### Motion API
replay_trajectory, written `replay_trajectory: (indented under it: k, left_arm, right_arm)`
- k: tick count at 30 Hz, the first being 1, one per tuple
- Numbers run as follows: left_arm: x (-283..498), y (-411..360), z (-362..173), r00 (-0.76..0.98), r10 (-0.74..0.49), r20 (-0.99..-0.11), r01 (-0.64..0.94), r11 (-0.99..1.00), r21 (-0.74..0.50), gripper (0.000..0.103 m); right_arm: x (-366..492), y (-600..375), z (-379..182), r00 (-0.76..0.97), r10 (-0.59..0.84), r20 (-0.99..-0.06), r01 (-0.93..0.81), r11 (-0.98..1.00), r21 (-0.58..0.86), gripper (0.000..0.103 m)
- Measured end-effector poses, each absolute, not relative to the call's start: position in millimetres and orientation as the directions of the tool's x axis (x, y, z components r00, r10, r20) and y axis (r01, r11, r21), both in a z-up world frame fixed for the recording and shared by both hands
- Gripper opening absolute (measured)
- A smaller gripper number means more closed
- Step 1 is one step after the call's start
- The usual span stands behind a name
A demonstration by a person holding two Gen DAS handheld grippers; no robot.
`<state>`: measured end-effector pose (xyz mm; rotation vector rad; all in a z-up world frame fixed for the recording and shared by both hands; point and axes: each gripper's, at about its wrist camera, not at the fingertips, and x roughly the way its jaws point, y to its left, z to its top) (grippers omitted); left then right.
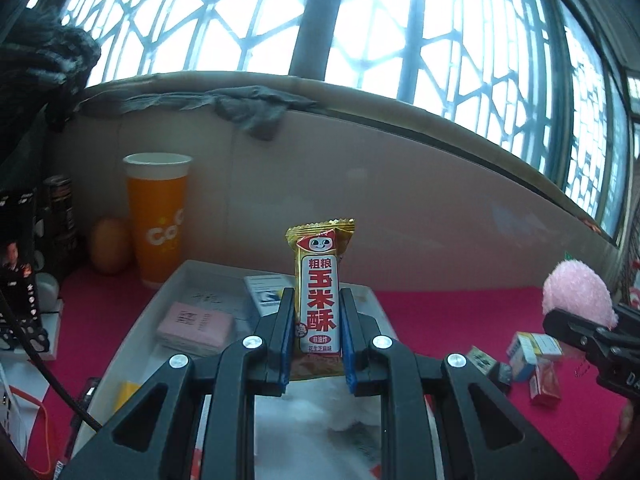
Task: Organize objects
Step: 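Carry snack bar and pink pouch over the white tray with both tools, then lower snack bar and pink pouch into the tray and open both grippers, then move right tool to red-green elf hat plush and close gripper on it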
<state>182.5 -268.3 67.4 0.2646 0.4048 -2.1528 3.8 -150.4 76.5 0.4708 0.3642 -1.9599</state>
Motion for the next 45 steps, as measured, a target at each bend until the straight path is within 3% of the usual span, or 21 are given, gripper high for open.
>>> replay_trajectory:
  k: [9,19,22,24,25,26,27,28,29,31,32,38,45]
  left_arm:
    - [222,-318,52,-0.478,-0.775,-0.413,0.876,-0.388,-0.285,0.019]
    - [216,-314,50,-0.522,-0.738,-0.427,0.852,-0.436,-0.289,0.019]
    - [212,-315,50,-0.56,-0.704,-0.437,0.828,-0.468,-0.308,0.02]
    - [209,-315,49,-0.577,-0.684,-0.446,0.816,-0.485,-0.314,0.025]
    - [208,-315,48,-0.58,-0.679,-0.45,0.815,-0.488,-0.313,0.036]
    - [207,-314,48,-0.577,-0.68,-0.452,0.817,-0.486,-0.311,0.055]
    - [207,-314,48,-0.571,-0.688,-0.448,0.821,-0.478,-0.311,0.062]
    - [209,-313,48,-0.569,-0.696,-0.438,0.822,-0.471,-0.319,0.08]
    - [211,-313,49,-0.573,-0.701,-0.425,0.819,-0.469,-0.332,0.09]
    - [217,-312,51,-0.586,-0.71,-0.391,0.807,-0.467,-0.361,0.093]
    - [218,-312,52,-0.593,-0.709,-0.382,0.801,-0.468,-0.374,0.101]
    - [216,-304,59,-0.631,-0.699,-0.336,0.766,-0.495,-0.41,0.103]
    - [203,-292,61,-0.647,-0.689,-0.327,0.758,-0.532,-0.377,0.103]
  right_arm:
    - [39,-213,79,-0.259,-0.806,-0.533,0.954,-0.3,-0.01,0.052]
    - [21,-300,57,-0.21,-0.74,-0.639,0.946,-0.318,0.058,0.053]
    - [17,-310,51,-0.184,-0.732,-0.656,0.94,-0.326,0.1,0.058]
    - [16,-312,48,-0.171,-0.73,-0.662,0.933,-0.336,0.129,0.082]
    - [17,-310,47,-0.172,-0.735,-0.656,0.931,-0.338,0.135,0.085]
    - [18,-307,47,-0.177,-0.74,-0.65,0.932,-0.339,0.132,0.085]
    - [19,-305,47,-0.177,-0.742,-0.647,0.933,-0.336,0.13,0.085]
    - [19,-301,48,-0.189,-0.744,-0.642,0.931,-0.344,0.125,0.085]
    - [17,-296,49,-0.195,-0.747,-0.636,0.927,-0.352,0.13,0.085]
    - [11,-286,53,-0.187,-0.756,-0.627,0.917,-0.363,0.164,0.085]
    - [9,-278,56,-0.187,-0.762,-0.62,0.912,-0.369,0.178,0.085]
    - [1,-219,56,-0.23,-0.763,-0.604,0.909,-0.39,0.147,0.085]
    - [-15,-179,22,-0.27,-0.694,-0.667,0.913,-0.404,0.051,0.084]
